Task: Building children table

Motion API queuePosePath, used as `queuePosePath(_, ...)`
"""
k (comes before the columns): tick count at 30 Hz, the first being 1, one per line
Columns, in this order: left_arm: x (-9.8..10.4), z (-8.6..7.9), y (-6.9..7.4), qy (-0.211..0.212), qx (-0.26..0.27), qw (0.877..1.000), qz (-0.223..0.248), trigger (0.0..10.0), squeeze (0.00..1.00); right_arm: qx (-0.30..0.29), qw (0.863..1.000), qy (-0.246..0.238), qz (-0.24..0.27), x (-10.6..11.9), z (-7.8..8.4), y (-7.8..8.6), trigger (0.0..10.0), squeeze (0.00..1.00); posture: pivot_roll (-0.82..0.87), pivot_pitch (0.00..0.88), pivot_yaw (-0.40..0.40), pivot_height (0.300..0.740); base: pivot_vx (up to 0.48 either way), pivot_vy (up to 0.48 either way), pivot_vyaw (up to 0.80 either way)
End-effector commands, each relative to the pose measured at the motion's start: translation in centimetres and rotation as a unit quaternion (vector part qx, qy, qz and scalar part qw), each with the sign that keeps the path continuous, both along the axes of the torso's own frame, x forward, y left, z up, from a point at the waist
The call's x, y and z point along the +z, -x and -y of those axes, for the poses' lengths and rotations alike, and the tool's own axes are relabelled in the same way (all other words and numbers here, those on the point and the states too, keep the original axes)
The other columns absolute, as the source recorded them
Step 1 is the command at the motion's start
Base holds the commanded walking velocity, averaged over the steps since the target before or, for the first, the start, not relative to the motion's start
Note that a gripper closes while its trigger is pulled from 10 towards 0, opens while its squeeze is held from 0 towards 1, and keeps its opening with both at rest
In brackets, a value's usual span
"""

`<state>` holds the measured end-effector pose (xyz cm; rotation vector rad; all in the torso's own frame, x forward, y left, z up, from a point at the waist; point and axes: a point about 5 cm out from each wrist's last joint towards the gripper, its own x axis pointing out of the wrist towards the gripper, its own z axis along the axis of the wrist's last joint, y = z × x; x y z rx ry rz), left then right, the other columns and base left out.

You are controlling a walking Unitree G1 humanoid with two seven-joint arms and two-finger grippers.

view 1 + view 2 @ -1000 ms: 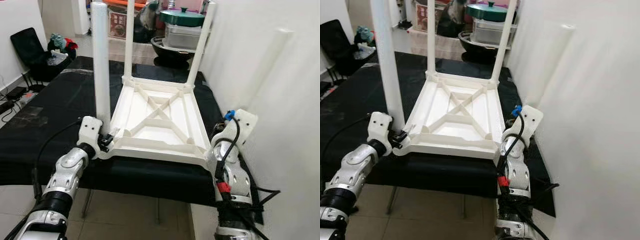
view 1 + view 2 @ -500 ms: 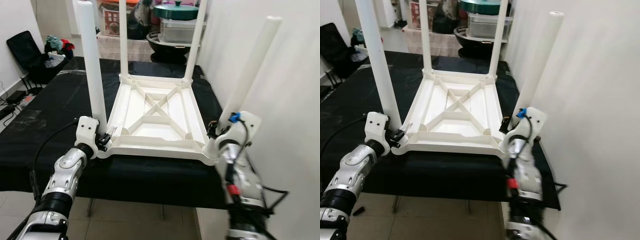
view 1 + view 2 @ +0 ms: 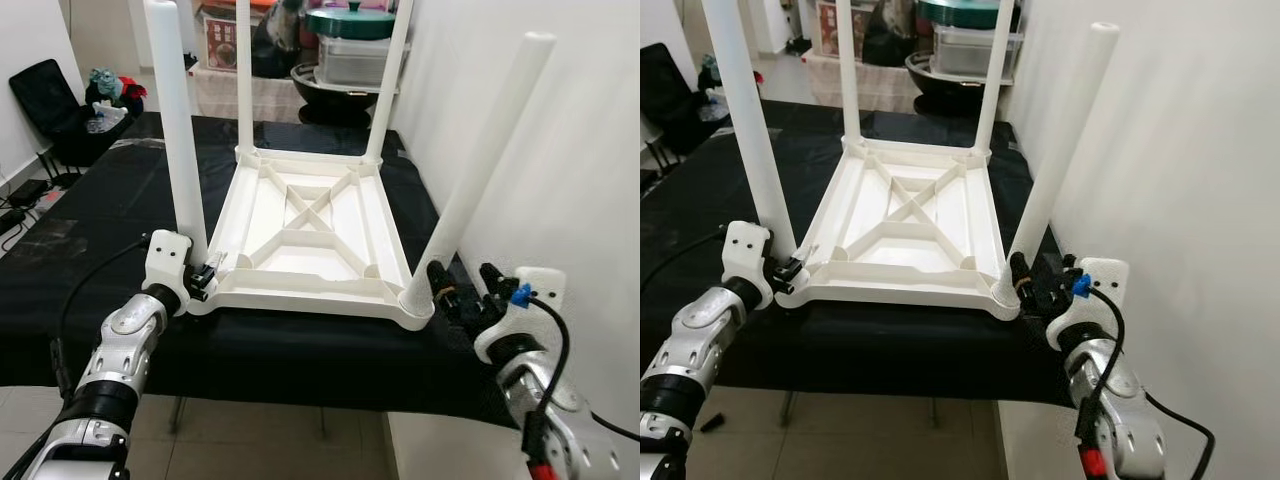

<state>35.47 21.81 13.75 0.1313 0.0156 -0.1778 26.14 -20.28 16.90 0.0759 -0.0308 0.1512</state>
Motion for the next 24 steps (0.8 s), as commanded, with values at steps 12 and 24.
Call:
queuePosePath(12, -0.7, -1.0, 0.8, -0.017, 0.022, 1.000, -0.007, 10.0, 0.00, -0.071, 0.994, 0.058, -0.066, -2.0, 0.5, 1.0, 10.0, 0.17, 0.01, 0.000, -0.077, 0.740, 0.000, 0.000, 0.00)
queuePosePath(24, -1.9, -1.6, 1.9, -0.015, 0.038, 0.999, -0.019, 10.0, 0.00, -0.007, 0.971, 0.218, -0.100, -3.0, -1.9, 1.1, 10.0, 0.00, 0.01, 0.000, -0.083, 0.740, 0.000, 0.000, 0.00)
